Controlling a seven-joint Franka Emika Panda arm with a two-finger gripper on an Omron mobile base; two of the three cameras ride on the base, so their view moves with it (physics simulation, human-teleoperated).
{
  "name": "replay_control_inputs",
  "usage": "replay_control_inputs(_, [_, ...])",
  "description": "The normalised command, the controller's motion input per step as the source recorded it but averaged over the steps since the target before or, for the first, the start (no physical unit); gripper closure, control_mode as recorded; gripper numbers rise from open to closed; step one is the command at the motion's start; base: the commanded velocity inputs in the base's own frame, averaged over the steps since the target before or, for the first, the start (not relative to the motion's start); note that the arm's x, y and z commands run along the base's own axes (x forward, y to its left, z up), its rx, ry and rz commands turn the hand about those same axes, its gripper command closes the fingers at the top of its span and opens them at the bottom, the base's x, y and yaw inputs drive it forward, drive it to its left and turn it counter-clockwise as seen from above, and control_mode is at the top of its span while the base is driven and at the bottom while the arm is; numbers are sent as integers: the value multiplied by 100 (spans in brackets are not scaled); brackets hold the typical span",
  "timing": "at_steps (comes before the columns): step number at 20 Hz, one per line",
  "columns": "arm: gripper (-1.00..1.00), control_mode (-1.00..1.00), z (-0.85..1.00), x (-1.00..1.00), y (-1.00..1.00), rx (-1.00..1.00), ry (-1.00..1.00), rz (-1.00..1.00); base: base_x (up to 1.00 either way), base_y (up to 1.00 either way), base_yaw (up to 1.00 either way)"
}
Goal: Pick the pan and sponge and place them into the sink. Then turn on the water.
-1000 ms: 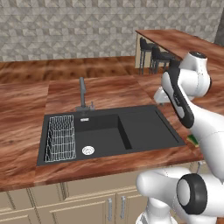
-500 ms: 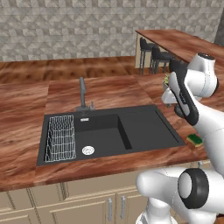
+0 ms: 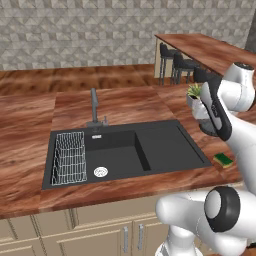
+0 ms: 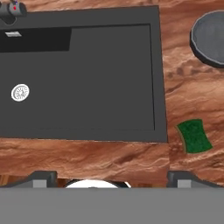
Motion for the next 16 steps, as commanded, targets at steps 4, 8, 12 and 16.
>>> replay_control_inputs(4, [-100,-100,-3,0,-30,0,4,-2,0,0,0])
replay_control_inputs(8, [-100,-100,-4,0,-29,0,5,-3,0,0,0])
replay_control_inputs(12, [-100,-100,-5,0,-22,0,7,-5,0,0,0])
replay_control_inputs(16, [-100,-100,-13,2,-19,-1,7,-6,0,0,0])
